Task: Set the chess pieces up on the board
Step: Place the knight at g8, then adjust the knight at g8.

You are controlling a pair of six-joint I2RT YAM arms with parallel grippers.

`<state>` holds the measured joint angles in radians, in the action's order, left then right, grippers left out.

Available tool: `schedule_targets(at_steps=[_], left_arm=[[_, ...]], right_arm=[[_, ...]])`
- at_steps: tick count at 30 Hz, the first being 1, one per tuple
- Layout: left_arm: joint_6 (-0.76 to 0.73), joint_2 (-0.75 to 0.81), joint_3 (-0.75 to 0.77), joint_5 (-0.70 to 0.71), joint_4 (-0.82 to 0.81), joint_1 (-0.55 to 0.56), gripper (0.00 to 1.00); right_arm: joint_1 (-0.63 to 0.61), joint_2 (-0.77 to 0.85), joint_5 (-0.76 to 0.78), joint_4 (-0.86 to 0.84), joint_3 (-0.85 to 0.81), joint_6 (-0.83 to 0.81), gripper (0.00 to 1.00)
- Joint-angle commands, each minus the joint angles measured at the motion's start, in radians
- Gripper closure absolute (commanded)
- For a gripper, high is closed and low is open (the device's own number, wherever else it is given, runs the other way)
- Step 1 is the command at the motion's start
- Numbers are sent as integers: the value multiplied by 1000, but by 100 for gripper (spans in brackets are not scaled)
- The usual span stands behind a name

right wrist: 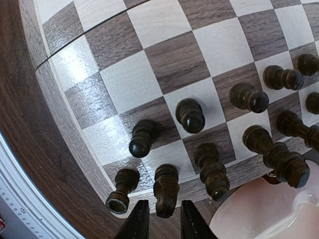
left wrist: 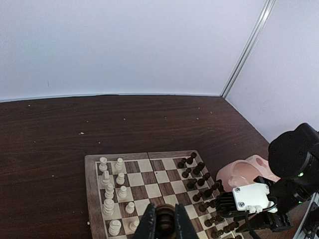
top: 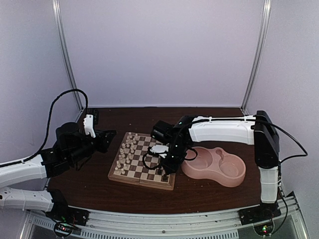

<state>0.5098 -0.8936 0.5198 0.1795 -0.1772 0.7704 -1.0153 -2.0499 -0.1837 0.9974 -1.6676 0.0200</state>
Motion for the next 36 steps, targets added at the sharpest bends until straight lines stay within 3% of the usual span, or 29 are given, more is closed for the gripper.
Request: schedule_targets(at_steps=[1,10,25,36], left_arm=[[-4,5,1,-7,-20,-1,100],[-4,3,2,-9,-18,-1,99],[-5,-3,8,-19,-16,0,99],[-7,-15,13,-30,-15,0,99]], right_arm=[[-7,-6,4,-6,-29,-7,72],[-7,31,-6,-31,-9,-6,69],[-8,32,-10,-34,-13,-7,88],[-7,33,3,-41,-20,-6,90]])
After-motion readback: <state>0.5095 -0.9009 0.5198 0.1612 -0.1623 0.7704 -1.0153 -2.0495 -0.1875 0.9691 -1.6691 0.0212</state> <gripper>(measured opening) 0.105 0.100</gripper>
